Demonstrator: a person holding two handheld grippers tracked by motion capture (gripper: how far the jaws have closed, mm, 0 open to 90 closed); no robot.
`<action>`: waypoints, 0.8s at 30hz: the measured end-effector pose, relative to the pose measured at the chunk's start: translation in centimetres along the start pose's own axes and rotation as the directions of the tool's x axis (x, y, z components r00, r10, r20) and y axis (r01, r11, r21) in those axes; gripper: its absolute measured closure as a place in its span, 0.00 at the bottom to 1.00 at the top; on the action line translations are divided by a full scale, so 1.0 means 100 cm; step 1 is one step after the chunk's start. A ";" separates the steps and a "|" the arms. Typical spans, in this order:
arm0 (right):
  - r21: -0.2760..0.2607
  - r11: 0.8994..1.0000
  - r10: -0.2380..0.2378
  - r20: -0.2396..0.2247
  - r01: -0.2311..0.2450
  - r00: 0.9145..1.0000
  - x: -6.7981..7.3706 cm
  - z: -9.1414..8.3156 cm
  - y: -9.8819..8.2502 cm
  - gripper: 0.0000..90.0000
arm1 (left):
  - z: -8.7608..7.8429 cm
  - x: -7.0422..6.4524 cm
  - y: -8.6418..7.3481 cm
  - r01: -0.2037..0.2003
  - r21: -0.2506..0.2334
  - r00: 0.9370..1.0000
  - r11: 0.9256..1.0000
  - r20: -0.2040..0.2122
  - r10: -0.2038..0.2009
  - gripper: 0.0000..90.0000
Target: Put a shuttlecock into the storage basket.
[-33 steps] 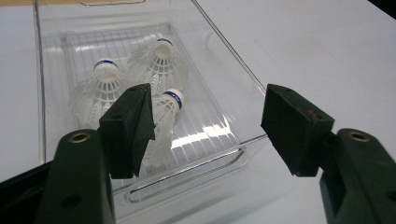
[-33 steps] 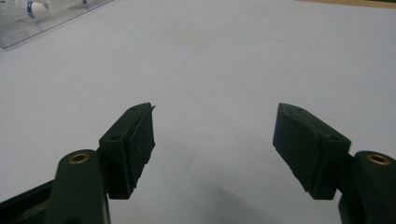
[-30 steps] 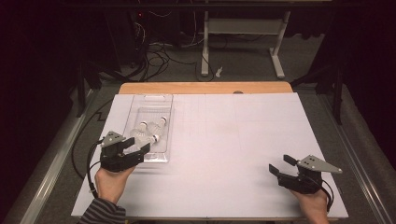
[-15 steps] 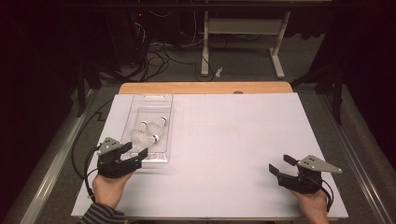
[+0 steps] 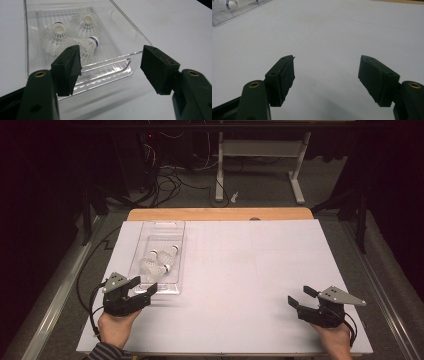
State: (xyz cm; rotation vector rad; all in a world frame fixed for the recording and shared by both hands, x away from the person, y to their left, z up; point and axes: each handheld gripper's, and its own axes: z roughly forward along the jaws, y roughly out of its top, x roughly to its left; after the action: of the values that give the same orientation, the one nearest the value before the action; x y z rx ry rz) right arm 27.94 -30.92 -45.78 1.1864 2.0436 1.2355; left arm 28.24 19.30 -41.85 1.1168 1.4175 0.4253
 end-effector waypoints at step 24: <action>0.002 1.000 -0.004 0.001 0.004 1.000 0.000 0.000 0.000 0.33 | -0.006 0.004 -0.018 0.065 -0.020 0.997 0.998 0.037 -0.064 0.35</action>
State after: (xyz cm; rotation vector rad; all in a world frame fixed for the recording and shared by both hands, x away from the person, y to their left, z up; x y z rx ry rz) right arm 27.94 -30.89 -45.78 1.1836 2.0457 1.2307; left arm 27.11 18.97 -43.44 1.0536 1.4103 0.3716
